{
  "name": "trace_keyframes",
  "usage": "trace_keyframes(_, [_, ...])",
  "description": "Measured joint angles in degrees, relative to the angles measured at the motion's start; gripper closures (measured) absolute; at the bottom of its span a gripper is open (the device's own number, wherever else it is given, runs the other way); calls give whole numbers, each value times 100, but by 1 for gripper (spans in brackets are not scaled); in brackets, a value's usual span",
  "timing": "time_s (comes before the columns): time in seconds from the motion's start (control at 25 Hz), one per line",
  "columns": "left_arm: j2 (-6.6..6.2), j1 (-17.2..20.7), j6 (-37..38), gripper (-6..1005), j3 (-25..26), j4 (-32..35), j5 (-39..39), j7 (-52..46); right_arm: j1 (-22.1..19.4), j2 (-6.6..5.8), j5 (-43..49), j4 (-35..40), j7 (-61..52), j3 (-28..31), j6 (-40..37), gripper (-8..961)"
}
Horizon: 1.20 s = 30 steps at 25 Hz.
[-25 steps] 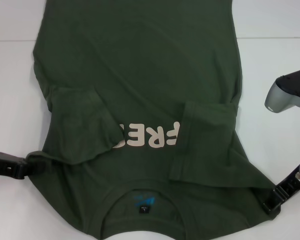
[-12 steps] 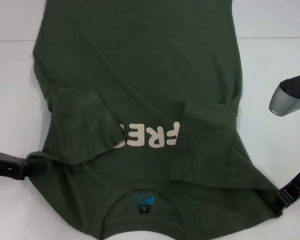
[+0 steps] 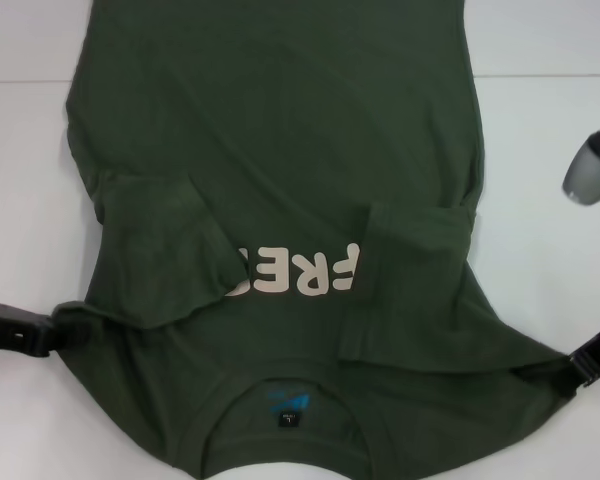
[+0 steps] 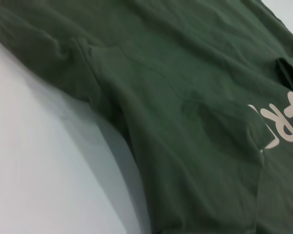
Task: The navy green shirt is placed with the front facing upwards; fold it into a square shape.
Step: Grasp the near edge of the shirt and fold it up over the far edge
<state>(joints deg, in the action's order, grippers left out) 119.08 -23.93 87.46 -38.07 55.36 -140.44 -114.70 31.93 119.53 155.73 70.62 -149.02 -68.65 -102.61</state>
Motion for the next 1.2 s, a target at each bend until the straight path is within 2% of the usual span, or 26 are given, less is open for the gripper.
trace_keyframes(0.24, [-155, -186, 194, 961, 342, -32, -3, -104, 191, -19, -5, 468, 411, 523, -467, 934])
trace_keyframes(0.56, [-372, -463, 539, 961, 389, 5, -25, -558, 693, -80, 171, 638, 906, 1063, -627, 931])
trace_keyframes(0.88, [-415, -782, 846, 961, 374, 409, -58, -1063, 1044, -88, 455, 762, 1314, 1544, -599, 928])
trace_keyframes(1.2, [-503, -1194, 719, 961, 349, 417, -67, -1378, 1158, -88, 558, 882, 1657, 1989, -244, 926])
